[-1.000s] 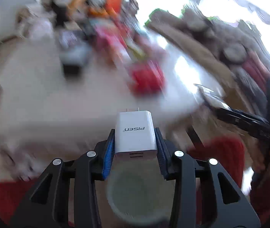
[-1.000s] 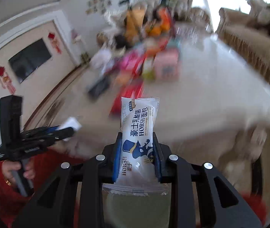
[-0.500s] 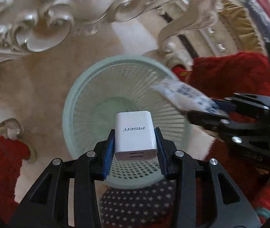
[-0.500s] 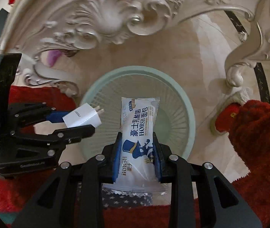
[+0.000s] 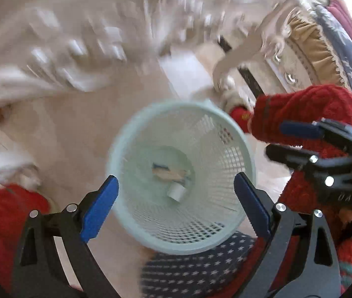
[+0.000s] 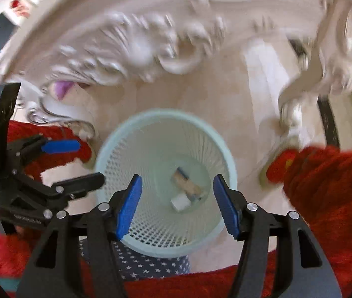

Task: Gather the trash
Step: 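Grasp the silver box with the left tool while the right tool grasps the pink box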

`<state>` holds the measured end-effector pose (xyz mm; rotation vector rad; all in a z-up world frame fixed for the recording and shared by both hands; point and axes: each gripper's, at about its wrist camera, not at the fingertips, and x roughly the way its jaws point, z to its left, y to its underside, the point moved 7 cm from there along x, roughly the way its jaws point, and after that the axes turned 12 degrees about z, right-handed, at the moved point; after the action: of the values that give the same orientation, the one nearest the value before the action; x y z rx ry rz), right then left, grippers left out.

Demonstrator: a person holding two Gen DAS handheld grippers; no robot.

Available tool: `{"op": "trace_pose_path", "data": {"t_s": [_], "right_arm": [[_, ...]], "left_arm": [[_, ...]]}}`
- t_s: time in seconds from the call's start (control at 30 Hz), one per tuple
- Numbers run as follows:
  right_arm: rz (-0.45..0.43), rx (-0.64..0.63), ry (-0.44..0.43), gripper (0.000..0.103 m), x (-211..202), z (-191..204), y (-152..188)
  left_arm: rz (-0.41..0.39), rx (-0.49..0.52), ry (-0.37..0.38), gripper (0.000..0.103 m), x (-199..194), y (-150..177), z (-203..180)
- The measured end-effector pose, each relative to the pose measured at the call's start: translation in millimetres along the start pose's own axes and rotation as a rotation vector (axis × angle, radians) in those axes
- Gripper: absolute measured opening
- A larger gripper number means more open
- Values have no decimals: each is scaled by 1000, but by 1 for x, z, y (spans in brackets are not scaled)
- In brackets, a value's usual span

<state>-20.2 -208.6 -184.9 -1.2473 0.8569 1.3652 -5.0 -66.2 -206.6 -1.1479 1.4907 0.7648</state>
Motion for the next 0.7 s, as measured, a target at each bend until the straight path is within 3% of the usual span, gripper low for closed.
{"op": "trace_pose_path", "data": {"t_s": [0.07,0.17,0.23,0.3,0.4,0.43,0.57,0.7], "right_arm": [[-91,-44,41,57,-29,2,-6],[-293,-43,26,58,-98,-3,-32],[-388,-29,12,71,-132,-7,-55],[-479,-40,-13,72,-164,-9,-93],[-577,-53,59,75,-189,-9,-153],[-588,-56,80,80,-190,-11,-168],[-574,-84,122,82,-180,-14,-241],[-506,-52,107,82,-158,-20,-277]], "left_arm": [[-98,12,-27,91,-43,0,2],[-268,-10,-69,92,-127,-6,13],[-358,-36,-145,92,-167,-22,29],[-446,-73,-223,91,-199,-46,50],[-543,-141,-266,91,-229,-87,80],[-559,-154,-271,91,-233,-99,88],[-536,-157,-248,91,-228,-146,109],[-505,-174,-247,91,-211,-176,125]]}}
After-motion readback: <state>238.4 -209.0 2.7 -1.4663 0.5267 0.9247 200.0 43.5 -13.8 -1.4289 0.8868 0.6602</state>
